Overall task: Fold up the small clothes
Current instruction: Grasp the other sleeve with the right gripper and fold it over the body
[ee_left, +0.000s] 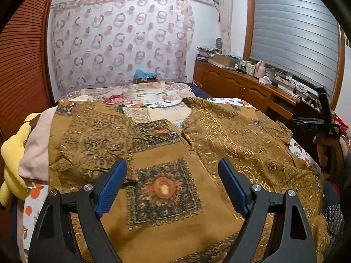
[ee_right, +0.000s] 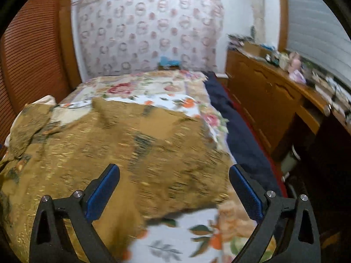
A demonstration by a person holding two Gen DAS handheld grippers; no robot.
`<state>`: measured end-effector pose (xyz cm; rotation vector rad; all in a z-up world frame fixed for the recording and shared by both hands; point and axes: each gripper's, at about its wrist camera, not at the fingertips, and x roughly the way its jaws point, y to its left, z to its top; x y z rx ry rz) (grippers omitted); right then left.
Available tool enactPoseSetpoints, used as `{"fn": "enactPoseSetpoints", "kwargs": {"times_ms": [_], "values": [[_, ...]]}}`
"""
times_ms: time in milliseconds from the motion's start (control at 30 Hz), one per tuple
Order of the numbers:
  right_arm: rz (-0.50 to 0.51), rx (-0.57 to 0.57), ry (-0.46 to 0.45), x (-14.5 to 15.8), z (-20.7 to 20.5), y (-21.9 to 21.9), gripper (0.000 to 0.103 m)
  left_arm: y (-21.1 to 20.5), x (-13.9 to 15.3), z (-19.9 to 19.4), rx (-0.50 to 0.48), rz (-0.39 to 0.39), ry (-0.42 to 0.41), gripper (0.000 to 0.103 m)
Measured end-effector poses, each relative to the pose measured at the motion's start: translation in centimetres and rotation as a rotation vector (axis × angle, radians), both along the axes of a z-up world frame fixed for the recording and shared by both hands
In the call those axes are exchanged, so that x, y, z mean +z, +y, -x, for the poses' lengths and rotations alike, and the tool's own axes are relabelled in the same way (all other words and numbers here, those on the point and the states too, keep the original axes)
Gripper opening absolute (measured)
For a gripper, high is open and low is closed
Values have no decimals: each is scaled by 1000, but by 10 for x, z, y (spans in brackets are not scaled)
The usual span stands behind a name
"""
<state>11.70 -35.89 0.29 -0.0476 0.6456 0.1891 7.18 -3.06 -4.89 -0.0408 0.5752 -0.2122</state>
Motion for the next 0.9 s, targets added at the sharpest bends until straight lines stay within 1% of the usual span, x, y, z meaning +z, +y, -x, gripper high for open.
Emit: {"fn": "enactPoseSetpoints", "kwargs": {"times_ms": [133,233,400,467,533,567,667,700,733,767,800,833,900], "values": [[-21,-6,66,-14,-5,-14,91,-10,-4,-1,-24,-14,18,85],[-31,1,110,-17,-13,-19,84,-14,-9,-3,-41,-18,46,85],[-52,16,150,-17,-27,-25,74,-21,-28,-15,-68,-48,150,85],[-62,21,166,-18,-32,-28,70,-22,-34,-19,-76,-45,181,85],[-66,24,178,-18,-40,-34,64,-22,-37,-19,-77,-46,195,85],[-63,25,182,-24,-51,-30,59,-22,-39,-19,-79,-46,202,85],[-48,23,172,-23,-54,-27,48,-22,-40,-18,-80,-49,213,85],[-31,12,166,-21,-51,-26,39,-22,-41,-19,-80,-51,215,85],[-15,3,154,-20,-51,-26,33,-22,-41,-18,-80,-51,218,85],[-7,1,140,-17,-49,-26,23,-22,-42,-18,-80,-51,220,85],[-11,6,126,-14,-45,-25,17,-23,-42,-18,-81,-51,221,85],[-19,16,107,-10,-44,-25,15,-23,-42,-17,-80,-50,222,85],[-5,20,64,-2,-37,-21,11,-22,-41,-16,-78,-49,220,85]]}}
